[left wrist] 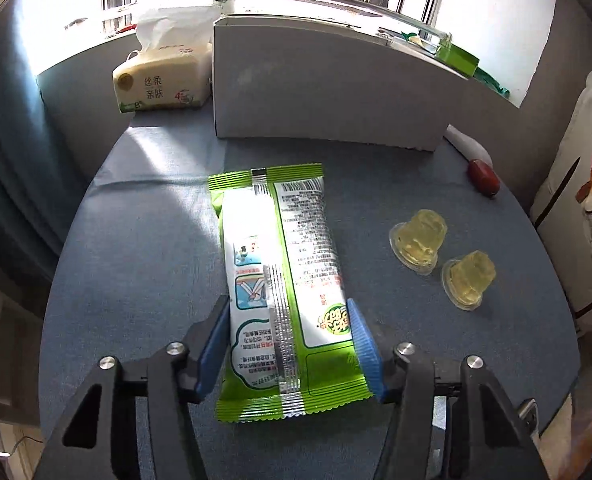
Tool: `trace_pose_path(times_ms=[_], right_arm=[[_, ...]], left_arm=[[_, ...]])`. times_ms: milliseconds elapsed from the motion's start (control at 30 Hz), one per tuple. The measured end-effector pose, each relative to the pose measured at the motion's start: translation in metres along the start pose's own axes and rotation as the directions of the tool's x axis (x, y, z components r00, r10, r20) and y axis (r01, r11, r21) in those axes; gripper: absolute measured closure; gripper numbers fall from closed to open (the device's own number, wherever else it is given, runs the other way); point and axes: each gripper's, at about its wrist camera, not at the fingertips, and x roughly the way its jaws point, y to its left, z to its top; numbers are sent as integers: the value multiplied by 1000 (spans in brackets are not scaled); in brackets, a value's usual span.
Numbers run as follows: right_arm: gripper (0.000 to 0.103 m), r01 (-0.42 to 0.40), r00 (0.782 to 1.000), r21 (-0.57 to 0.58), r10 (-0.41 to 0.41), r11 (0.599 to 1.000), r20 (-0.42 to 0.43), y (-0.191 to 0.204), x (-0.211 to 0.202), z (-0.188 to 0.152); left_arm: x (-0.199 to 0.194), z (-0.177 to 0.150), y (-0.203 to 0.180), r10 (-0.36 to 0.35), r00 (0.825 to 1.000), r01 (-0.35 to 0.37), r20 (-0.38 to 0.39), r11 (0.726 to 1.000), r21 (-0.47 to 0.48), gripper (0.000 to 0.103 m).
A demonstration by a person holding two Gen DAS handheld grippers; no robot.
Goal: Organize snacks
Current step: 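Grasp the green wafer pack with the left tool, then lower both held packs into the white box and release them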
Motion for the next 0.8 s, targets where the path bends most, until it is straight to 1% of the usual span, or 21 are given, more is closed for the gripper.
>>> trace_pose_path(times_ms=[100, 167, 300, 433, 533, 567, 667, 733, 800], right_arm=[[60, -13, 1000, -5, 13, 1000, -7, 0, 4, -2], [60, -16, 1000, -14, 16, 1000, -11, -1, 5, 0], [60, 0, 1000, -33, 1, 999, 13, -2, -2, 5], [60, 17, 999, -32, -16, 999, 44, -5, -15, 14], [60, 30, 997, -35, -28, 999, 67, -6, -25, 21], [60, 35, 997, -38, -32, 999, 73, -6, -28, 23], [60, 46, 996, -65, -41, 997, 86, -3, -31, 31], [60, 54, 995, -87, -46, 995, 94, 1, -28, 41], [60, 52, 994, -107, -42, 993, 99, 5, -24, 55]], left_arm=[[-44, -1, 8, -32, 996, 33, 83, 999, -18, 41], [-79, 2, 15, -46, 987, 52, 153, 998, -34, 41], [-142, 10, 24, -28, 963, 41, 267, 998, -43, 41], [-189, 21, 31, 8, 938, 4, 346, 999, -35, 41], [-213, 27, 33, 13, 919, 1, 395, 999, -34, 41], [-218, 29, 32, 24, 911, -11, 411, 999, -32, 41], [-223, 39, 32, 22, 904, -19, 428, 1000, -13, 41], [-221, 50, 31, 4, 901, -6, 435, 1000, 4, 41], [-215, 65, 27, -16, 894, 4, 448, 1000, 30, 41]])
